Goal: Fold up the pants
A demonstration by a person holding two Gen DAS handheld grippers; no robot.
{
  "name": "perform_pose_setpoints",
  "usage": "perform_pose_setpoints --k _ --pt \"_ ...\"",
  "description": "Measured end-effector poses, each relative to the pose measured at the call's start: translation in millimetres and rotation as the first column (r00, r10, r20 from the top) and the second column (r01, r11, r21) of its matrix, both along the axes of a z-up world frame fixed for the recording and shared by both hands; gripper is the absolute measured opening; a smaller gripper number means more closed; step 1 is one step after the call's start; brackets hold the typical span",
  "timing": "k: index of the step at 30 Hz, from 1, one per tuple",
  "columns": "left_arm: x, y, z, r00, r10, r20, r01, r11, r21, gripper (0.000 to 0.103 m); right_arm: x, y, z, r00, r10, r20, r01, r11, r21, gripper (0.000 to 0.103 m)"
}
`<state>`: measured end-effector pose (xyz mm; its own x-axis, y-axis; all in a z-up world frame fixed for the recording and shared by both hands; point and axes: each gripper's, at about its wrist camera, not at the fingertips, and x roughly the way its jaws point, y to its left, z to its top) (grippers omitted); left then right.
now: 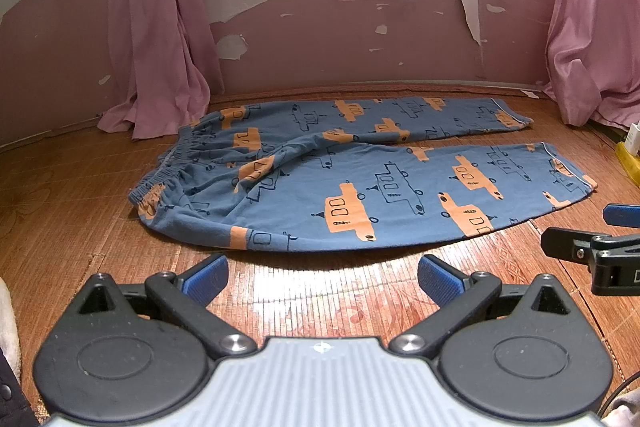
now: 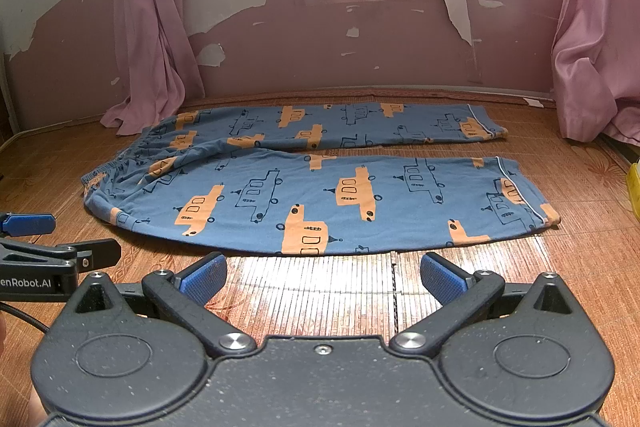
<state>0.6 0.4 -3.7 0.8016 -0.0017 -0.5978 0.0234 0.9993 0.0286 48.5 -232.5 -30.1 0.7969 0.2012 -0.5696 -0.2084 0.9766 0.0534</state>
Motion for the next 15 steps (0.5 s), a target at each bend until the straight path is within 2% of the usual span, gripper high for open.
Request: perform_pose_setpoints --k 15 --pt "0.7 -1.5 1.8 1.0 0.003 -0.012 -0.003 1.0 -0.002 0.103 1.5 -0.9 0.1 1.0 -0.003 -0.006 0.003 1.0 0.003 0.103"
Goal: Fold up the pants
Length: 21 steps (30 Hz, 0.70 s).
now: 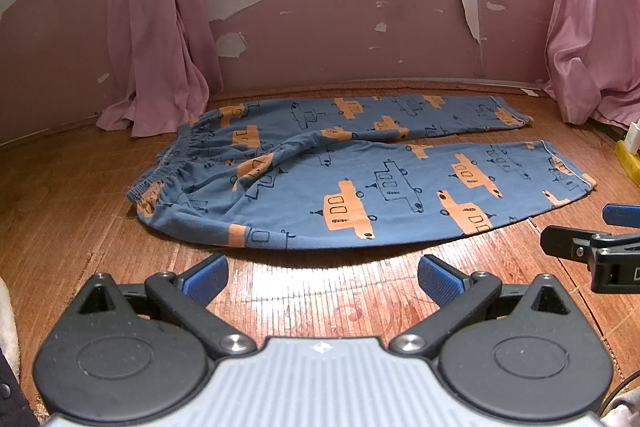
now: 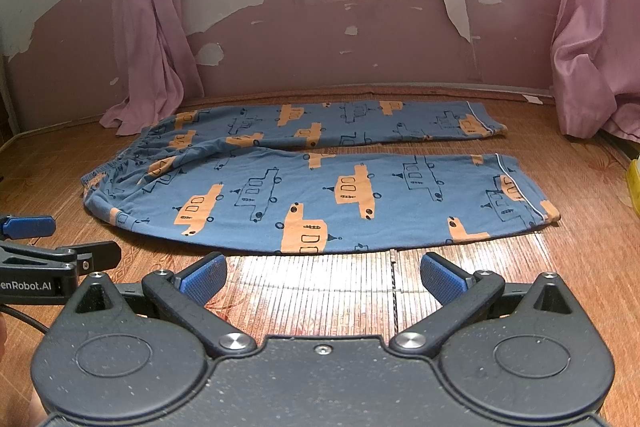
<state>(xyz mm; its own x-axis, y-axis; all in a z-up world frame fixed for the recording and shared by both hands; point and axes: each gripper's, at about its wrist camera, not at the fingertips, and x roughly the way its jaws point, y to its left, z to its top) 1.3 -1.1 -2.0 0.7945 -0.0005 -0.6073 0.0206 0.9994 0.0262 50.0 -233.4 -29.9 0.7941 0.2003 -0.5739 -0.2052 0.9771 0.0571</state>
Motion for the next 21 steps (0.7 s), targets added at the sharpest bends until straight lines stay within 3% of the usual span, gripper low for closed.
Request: perform_pose_setpoints --k 7,12,16,21 --pt "10 -3 1 0.998 0.009 -0.066 -0.009 1.0 0.0 0.103 -2 -3 3 1.0 -0.016 -0.01 0.016 1.0 0.017 0.103" --pt "37 2 18 0.987 -0.01 -0.16 0.017 0.999 0.04 0.103 5 -13 15 1.0 0.001 -0.013 0.0 0.999 0.036 0.103" --pt "72 15 44 0.976 -0.023 -0.217 0.059 0.984 0.165 0.103 23 -22 35 0.997 0.073 0.036 -0.072 0.997 -0.028 0.103" --pt "128 47 75 0.972 0.03 -0.233 0.042 0.953 0.298 0.103 68 -38 50 0.986 0.159 0.059 -0.15 0.981 -0.125 0.103"
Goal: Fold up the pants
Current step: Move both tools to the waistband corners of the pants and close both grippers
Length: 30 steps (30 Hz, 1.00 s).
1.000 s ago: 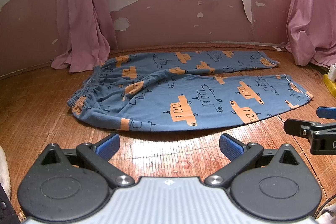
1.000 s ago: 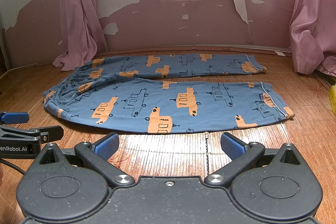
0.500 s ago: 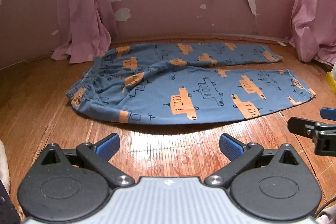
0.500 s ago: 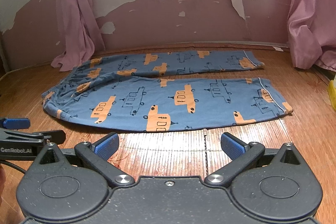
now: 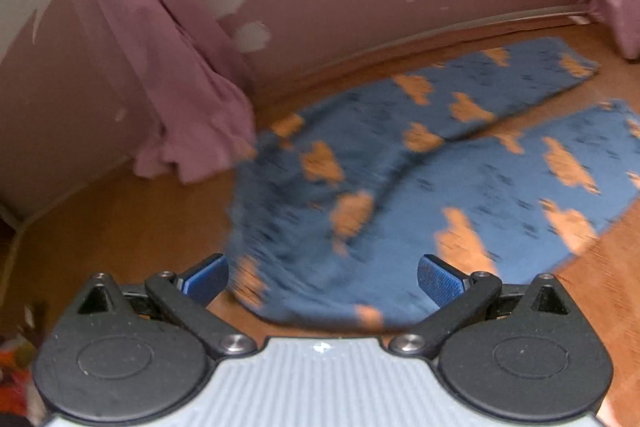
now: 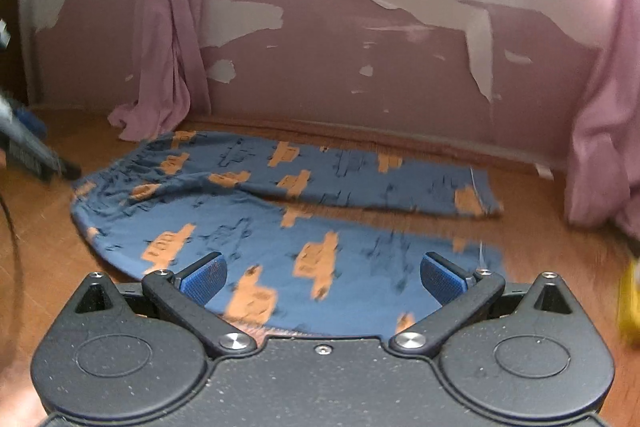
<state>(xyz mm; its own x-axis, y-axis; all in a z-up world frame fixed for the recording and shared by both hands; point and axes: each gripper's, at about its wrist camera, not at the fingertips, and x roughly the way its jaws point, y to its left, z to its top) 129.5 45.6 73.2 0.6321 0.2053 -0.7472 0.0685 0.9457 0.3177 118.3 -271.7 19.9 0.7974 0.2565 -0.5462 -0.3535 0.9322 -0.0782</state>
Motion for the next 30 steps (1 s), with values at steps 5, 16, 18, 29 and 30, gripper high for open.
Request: perform_pose_setpoints --k 5,16,18,29,30 --pt "67 26 6 0.998 -0.045 0.051 0.043 0.998 0.046 0.103 70 -1 3 0.996 0.081 -0.034 -0.082 0.997 -0.009 0.103" --pt "194 61 -44 0.981 -0.175 0.078 0.174 0.984 0.024 0.102 239 38 -33 0.961 0.267 -0.076 -0.271 0.961 -0.054 0.102" --pt "217 64 -54 0.972 -0.224 0.069 0.224 0.975 0.003 0.101 269 43 -36 0.944 0.323 -0.061 -0.327 0.942 -0.07 0.102" --pt "295 57 -95 0.914 -0.4 -0.061 0.388 0.909 -0.15 0.074 401 47 -61 0.864 0.45 -0.226 -0.483 0.868 -0.118 0.074" --pt "299 56 -99 0.911 -0.405 -0.082 0.388 0.906 -0.17 0.068 407 46 -64 0.862 0.448 -0.238 -0.483 0.867 -0.119 0.072"
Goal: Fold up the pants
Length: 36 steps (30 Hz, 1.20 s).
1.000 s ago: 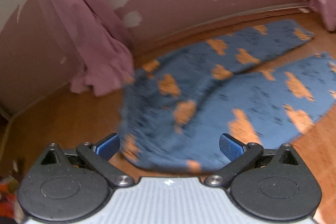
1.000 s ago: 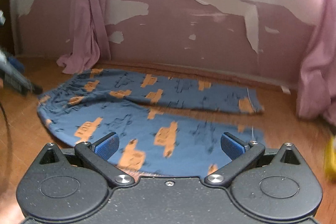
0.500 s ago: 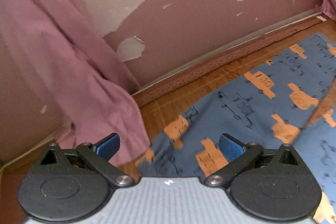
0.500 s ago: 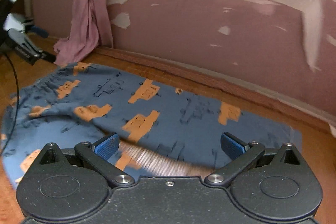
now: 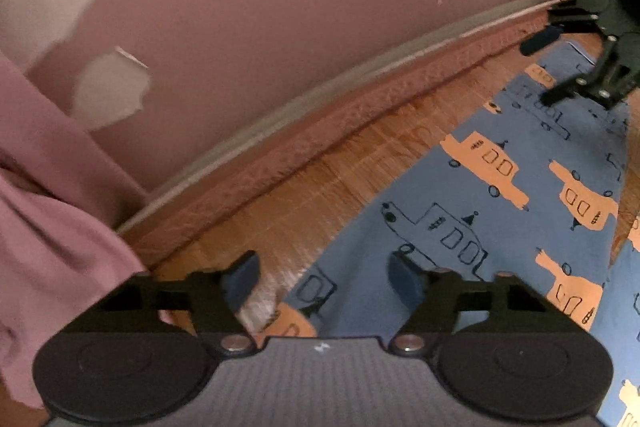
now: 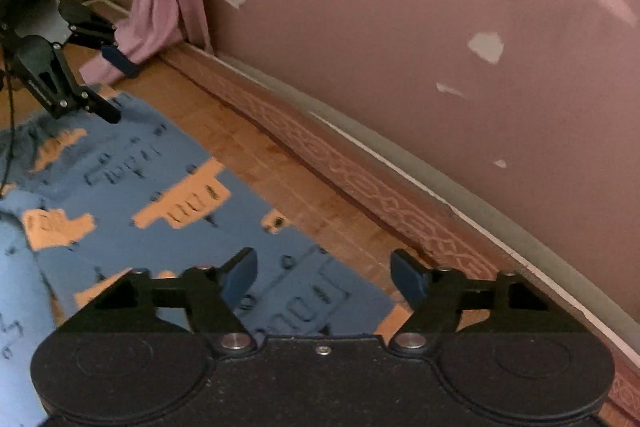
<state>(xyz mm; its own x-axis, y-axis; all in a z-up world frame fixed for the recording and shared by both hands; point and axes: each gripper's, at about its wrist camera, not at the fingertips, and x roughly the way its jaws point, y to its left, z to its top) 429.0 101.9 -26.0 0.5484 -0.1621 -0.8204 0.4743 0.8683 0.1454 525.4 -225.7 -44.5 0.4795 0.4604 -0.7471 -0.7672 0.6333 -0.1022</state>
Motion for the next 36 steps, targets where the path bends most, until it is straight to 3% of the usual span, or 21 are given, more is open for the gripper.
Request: perform_pose_setpoints --k 3,5,6,7,9,11,12,14,20,27,30,36 --pt "9 0 -11 0.997 0.004 -0.08 -0.007 0.999 -0.04 0.052 11 -5 -11 0.999 0.001 -0.035 -0.002 1.0 -0.015 0.063" --pt "12 0 -16 0.994 0.022 -0.104 -0.028 0.998 -0.059 0.047 14 -12 -16 0.998 -0.002 -0.055 0.001 1.0 -0.007 0.061" --pt "12 0 -16 0.994 0.035 -0.099 -0.041 0.997 -0.067 0.038 14 -16 -18 0.998 -0.009 -0.062 0.01 1.0 0.015 0.061" --pt "13 0 -15 0.994 0.042 -0.105 -0.05 0.996 -0.075 0.021 14 -19 -18 0.998 -0.018 -0.066 0.02 0.999 0.033 0.059" --pt "11 -1 -15 0.993 0.063 -0.105 -0.07 0.995 -0.074 0.01 10 -23 -19 0.998 -0.032 -0.049 0.035 0.998 0.044 0.051" --pt "8 -3 -15 0.99 0.099 -0.102 -0.107 0.991 -0.077 0.003 7 -28 -18 0.998 -0.053 -0.03 0.054 0.997 0.049 0.034" --pt "7 -5 -15 0.989 0.114 -0.093 -0.121 0.99 -0.074 0.002 6 -30 -18 0.997 -0.069 -0.022 0.07 0.996 0.053 0.028" --pt "-1 -8 -14 0.988 0.144 -0.056 -0.147 0.987 -0.063 0.002 0 -35 -17 0.995 -0.095 0.002 0.095 0.993 0.064 0.005" --pt "-17 -19 2 0.97 0.231 0.081 -0.228 0.973 -0.047 0.002 -20 -23 -16 0.987 -0.097 0.132 0.095 0.995 0.022 0.0" --pt "-16 -18 26 0.904 0.332 0.27 -0.339 0.94 -0.021 0.002 9 17 12 0.932 -0.131 0.339 0.135 0.991 0.012 0.0" --pt "-2 -17 16 0.892 0.357 0.277 -0.379 0.925 0.027 0.002 32 46 4 0.923 -0.113 0.369 0.137 0.99 -0.039 0.0" --pt "13 6 -17 0.886 0.394 0.244 -0.426 0.9 0.095 0.012 65 86 -29 0.936 -0.12 0.33 0.171 0.977 -0.128 0.0"
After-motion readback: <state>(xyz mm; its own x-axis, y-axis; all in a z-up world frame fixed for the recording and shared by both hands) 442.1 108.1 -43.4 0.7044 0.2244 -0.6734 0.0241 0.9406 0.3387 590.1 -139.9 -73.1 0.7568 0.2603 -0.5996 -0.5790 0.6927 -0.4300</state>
